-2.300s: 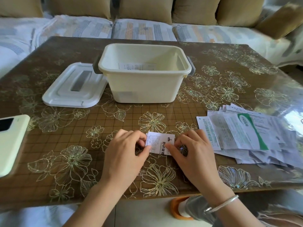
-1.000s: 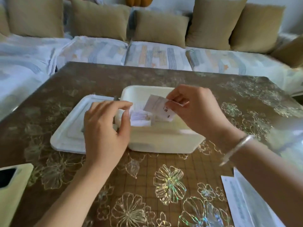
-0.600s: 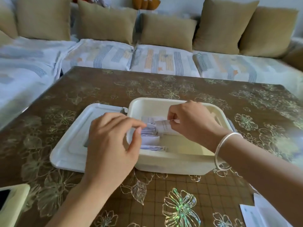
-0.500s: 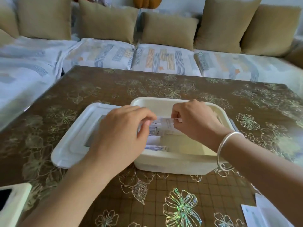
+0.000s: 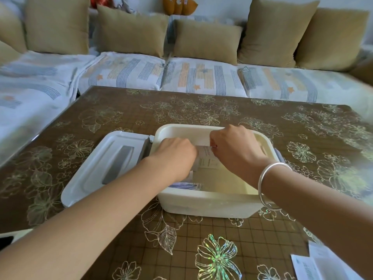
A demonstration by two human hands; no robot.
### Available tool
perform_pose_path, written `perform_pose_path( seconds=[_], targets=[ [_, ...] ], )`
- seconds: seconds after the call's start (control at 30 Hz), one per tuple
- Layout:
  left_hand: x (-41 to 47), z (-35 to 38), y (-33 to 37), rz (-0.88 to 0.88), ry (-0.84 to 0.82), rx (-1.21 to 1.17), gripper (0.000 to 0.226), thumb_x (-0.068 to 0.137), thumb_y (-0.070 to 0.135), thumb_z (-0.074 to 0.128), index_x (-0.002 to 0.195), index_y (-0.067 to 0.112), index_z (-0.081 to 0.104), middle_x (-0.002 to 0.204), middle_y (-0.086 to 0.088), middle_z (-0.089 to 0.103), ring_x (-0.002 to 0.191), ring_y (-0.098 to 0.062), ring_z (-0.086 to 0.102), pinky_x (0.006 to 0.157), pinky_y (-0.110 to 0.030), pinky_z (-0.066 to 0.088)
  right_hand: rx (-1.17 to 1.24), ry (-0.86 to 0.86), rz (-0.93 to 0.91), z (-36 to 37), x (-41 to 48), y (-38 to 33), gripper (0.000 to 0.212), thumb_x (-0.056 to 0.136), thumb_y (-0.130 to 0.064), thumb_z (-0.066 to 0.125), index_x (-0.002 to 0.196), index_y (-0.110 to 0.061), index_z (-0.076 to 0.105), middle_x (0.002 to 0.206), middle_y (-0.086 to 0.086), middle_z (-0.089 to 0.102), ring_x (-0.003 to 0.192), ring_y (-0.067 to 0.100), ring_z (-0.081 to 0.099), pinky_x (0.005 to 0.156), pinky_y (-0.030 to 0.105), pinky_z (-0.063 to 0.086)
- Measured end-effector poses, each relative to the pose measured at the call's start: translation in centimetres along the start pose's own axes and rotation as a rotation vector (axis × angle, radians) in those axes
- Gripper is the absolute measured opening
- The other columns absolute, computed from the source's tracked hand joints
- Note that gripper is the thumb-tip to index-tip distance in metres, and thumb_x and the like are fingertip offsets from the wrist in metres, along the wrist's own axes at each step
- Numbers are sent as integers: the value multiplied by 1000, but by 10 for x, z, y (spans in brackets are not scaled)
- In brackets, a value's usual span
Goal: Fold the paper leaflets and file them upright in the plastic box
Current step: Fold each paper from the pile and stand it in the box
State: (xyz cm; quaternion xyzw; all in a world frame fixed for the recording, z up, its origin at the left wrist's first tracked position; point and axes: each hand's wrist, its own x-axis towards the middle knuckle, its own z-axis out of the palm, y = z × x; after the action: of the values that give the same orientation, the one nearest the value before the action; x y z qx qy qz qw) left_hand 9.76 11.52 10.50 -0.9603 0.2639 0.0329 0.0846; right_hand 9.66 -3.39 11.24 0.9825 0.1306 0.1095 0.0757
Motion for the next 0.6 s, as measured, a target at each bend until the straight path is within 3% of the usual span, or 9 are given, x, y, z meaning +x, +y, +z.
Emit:
perform_pose_path(
  seconds=[0.1, 0.23, 0.43, 0.6],
  targets=[
    [0, 1, -2, -4, 9, -34, 39, 87, 7, 54, 124, 18, 61, 112, -6, 63, 91, -27, 58, 70, -32, 38, -46, -6, -41, -1, 5, -8, 18, 86, -6, 52, 95, -13, 66, 88, 10, 66, 81, 33, 64, 57, 29, 36],
    [-3, 0, -4, -18, 9, -81, 37, 85, 4, 52, 118, 17, 63, 109, -6, 63, 79, -23, 48, 69, -31, 38, -62, 14, -65, -5, 8, -17, 18, 86, -3, 49, 95, -10, 63, 90, 11, 65, 83, 35, 63, 58, 30, 34],
    [-4, 4, -4, 6, 28, -103, 36, 86, 7, 52, 117, 20, 65, 116, -4, 64, 95, -26, 60, 72, -30, 39, -27, 35, 3, -5, 12, -17, 17, 84, -3, 53, 93, -12, 65, 86, 9, 64, 79, 33, 62, 58, 29, 35],
    [-6, 0, -3, 4, 12, -68, 31, 89, 8, 52, 115, 19, 64, 99, -2, 60, 80, -24, 52, 67, -32, 37, 11, 6, -40, 6, 11, -16, 12, 88, -17, 57, 96, -21, 66, 95, 5, 68, 87, 31, 64, 62, 29, 39]
  ],
)
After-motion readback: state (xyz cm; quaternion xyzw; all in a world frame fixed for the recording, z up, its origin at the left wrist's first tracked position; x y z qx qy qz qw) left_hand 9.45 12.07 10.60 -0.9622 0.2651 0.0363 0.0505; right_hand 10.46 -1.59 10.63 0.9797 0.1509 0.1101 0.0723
